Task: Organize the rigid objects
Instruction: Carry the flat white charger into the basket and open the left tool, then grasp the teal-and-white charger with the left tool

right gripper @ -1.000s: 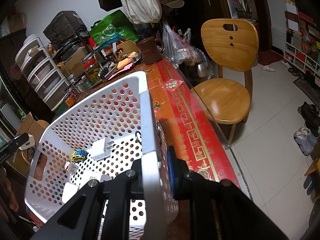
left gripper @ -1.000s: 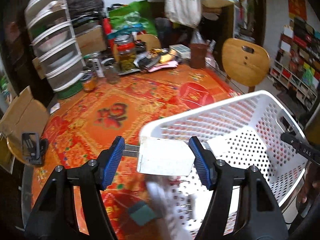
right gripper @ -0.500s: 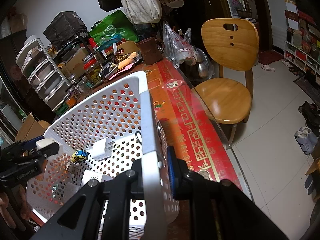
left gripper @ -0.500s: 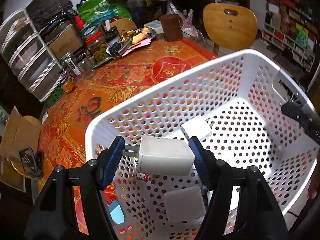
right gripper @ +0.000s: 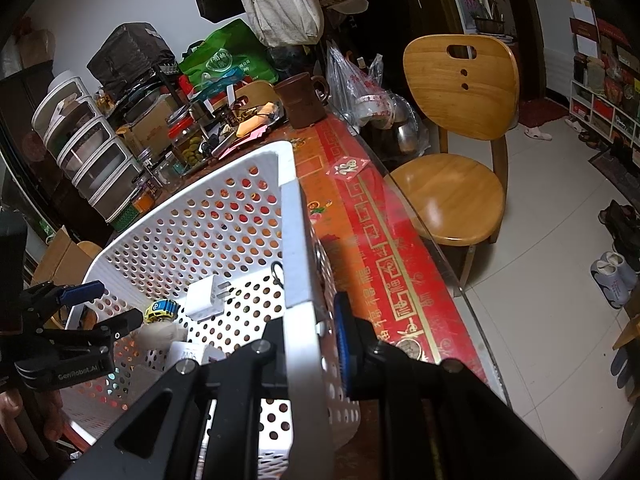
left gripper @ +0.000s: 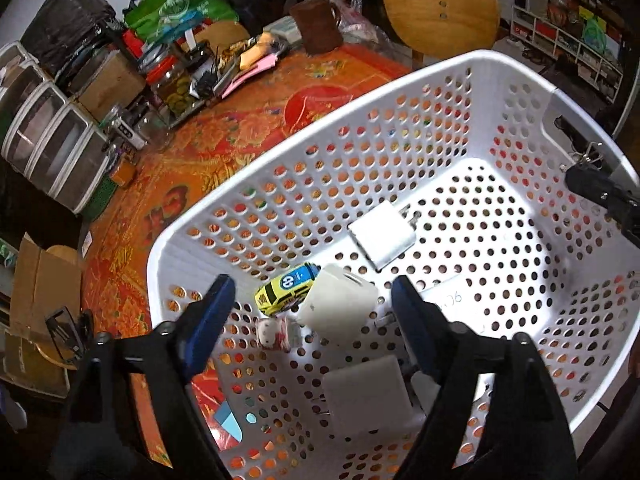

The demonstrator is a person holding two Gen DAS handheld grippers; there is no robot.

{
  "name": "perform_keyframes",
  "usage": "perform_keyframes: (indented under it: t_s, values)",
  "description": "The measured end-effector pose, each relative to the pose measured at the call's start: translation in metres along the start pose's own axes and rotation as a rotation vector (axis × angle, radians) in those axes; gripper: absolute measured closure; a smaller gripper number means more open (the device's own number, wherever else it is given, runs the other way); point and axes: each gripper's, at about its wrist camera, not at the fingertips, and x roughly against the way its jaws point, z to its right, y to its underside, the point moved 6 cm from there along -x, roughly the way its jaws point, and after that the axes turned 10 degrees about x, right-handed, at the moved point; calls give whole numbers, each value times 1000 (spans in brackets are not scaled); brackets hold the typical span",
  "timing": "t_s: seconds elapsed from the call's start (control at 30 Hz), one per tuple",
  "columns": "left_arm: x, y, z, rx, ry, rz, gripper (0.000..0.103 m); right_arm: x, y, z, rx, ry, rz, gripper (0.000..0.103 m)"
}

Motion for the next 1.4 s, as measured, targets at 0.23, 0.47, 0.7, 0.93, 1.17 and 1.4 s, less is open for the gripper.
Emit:
perform_keyframes:
  t_s: [0.23, 0.47, 0.7, 0.93, 1.17, 1.4]
  values:
    - [47, 10, -37, 128, 89, 191, 10, -2, -1, 0, -2, 7, -3, 89]
    - [105, 71, -156, 353, 24, 348, 1, -2, -1, 0, -5, 12, -4, 89]
    - [23, 146, -201, 392, 13, 153, 1, -1, -1, 0, -2, 14, -2, 89]
    - [-24, 159, -152, 260, 112, 104, 1, 0, -2, 1, -6, 10, 3, 89]
    - [-54, 159, -136, 272, 116, 53, 1, 0, -2, 1, -4, 10, 3, 89]
    - [-59, 159, -134, 284, 166, 71, 40, 0, -2, 2, -5, 9, 6, 89]
